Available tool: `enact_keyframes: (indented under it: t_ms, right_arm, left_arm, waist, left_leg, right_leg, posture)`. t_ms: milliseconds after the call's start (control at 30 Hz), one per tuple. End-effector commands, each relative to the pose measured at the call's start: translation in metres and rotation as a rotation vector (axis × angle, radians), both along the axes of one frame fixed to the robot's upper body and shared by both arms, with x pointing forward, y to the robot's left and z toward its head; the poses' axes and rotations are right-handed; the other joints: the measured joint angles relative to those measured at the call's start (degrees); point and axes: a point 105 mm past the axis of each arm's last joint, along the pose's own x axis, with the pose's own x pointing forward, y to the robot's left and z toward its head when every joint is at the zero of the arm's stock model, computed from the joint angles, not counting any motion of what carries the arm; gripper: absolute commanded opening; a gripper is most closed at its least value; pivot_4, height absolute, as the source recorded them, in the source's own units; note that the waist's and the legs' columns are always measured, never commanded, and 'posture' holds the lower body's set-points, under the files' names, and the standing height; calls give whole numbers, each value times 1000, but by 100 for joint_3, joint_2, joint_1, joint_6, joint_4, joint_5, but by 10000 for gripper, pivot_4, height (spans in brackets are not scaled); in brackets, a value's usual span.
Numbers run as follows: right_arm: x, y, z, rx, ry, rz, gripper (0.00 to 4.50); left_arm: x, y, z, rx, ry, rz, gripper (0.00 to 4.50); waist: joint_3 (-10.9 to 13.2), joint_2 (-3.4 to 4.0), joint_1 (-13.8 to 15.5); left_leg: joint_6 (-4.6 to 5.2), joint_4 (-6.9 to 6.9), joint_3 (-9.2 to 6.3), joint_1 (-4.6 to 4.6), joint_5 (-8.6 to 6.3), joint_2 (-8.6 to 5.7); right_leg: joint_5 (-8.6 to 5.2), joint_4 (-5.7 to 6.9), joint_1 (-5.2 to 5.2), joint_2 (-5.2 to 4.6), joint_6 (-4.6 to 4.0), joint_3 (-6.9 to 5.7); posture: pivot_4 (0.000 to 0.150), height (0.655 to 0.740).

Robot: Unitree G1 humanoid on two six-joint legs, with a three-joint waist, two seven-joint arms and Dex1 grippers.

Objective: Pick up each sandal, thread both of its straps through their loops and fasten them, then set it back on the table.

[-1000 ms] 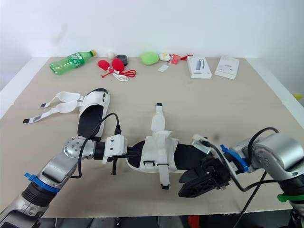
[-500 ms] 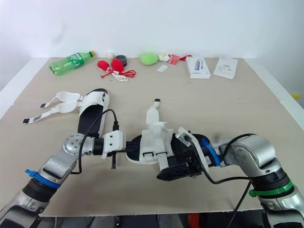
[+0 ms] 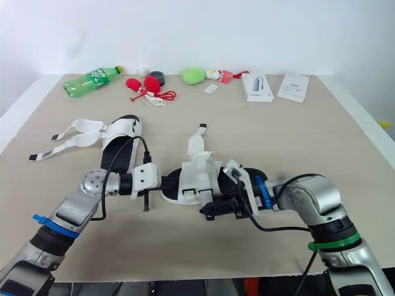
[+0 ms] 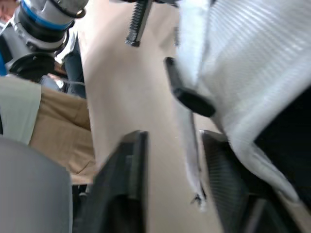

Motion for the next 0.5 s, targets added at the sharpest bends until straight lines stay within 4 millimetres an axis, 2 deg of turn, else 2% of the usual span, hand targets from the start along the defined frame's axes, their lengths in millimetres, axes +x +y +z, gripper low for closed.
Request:
enact_keyframes:
  t_ms: [33,67,200,500]
  right_arm:
    - [-20,-11,-7,7,34,-28,2702]
    - [-26,-13,-11,1,58,-29,978]
    - [-51,-19,-21,-25,136,-15,978]
    - [-78,-18,-10,-5,247,92,978]
  left_arm:
    - [-8,1,-9,27,25,-3,0]
    - [-8,0,-9,27,26,-6,0]
    - [-10,-2,-10,26,32,-16,0]
    - [-13,-6,-10,22,41,-39,0]
  waist:
    - [0,0,0]
    - [0,0,0]
    - [-1,-1,10]
    - [-7,-10,51]
  left_leg:
    - [0,0,0,0,0,0]
    - [0,-2,0,0,0,0]
    - [3,-5,-4,-1,-2,-2]
    - [3,-3,-5,0,-3,-4]
  right_leg:
    - [-1,0,0,0,1,0]
    - [-3,0,1,0,3,2]
    - [-10,0,5,1,7,4]
    - [-13,-1,8,-2,7,3]
  posture:
    - [1500,7400]
    - [1500,7400]
    - [1500,7400]
    - [1500,7400]
